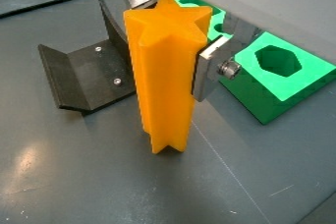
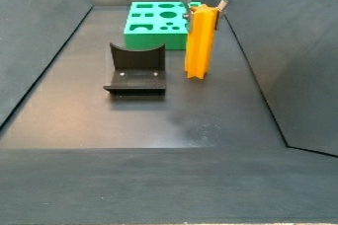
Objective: Pick up the star object. Move up. Move to above the board. Insert the star object.
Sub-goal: Pick up the star object.
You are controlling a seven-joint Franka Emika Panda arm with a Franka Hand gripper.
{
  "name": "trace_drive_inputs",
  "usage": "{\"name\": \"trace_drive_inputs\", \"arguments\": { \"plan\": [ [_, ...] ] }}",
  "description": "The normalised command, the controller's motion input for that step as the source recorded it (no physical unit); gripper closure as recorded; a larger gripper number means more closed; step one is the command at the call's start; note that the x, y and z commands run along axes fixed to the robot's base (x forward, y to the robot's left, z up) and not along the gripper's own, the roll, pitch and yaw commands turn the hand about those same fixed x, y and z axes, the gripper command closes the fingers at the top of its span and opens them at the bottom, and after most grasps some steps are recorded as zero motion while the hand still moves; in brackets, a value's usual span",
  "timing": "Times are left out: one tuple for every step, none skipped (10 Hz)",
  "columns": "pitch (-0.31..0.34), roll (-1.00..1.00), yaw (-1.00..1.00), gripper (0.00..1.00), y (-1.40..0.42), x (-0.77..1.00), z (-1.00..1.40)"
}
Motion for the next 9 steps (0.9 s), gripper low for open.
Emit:
{"name": "trace_drive_inputs", "arguments": {
  "plan": [
    [0.000,0.00,0.00,1.00,0.00,0.00,0.00],
    [0.000,0.00,0.00,1.00,0.00,0.00,0.00],
    [0.000,0.00,0.00,1.00,0.00,0.00,0.00],
    [0.000,0.00,0.00,1.00,0.00,0.00,0.00],
    [0.000,0.00,0.00,1.00,0.00,0.00,0.00],
    [0.000,0.00,0.00,1.00,0.00,0.00,0.00],
    [0.000,0.00,0.00,1.00,0.00,0.00,0.00],
    [0.000,0.00,0.00,1.00,0.00,0.00,0.00],
    [0.000,0.00,0.00,1.00,0.00,0.00,0.00]
  ]
}}
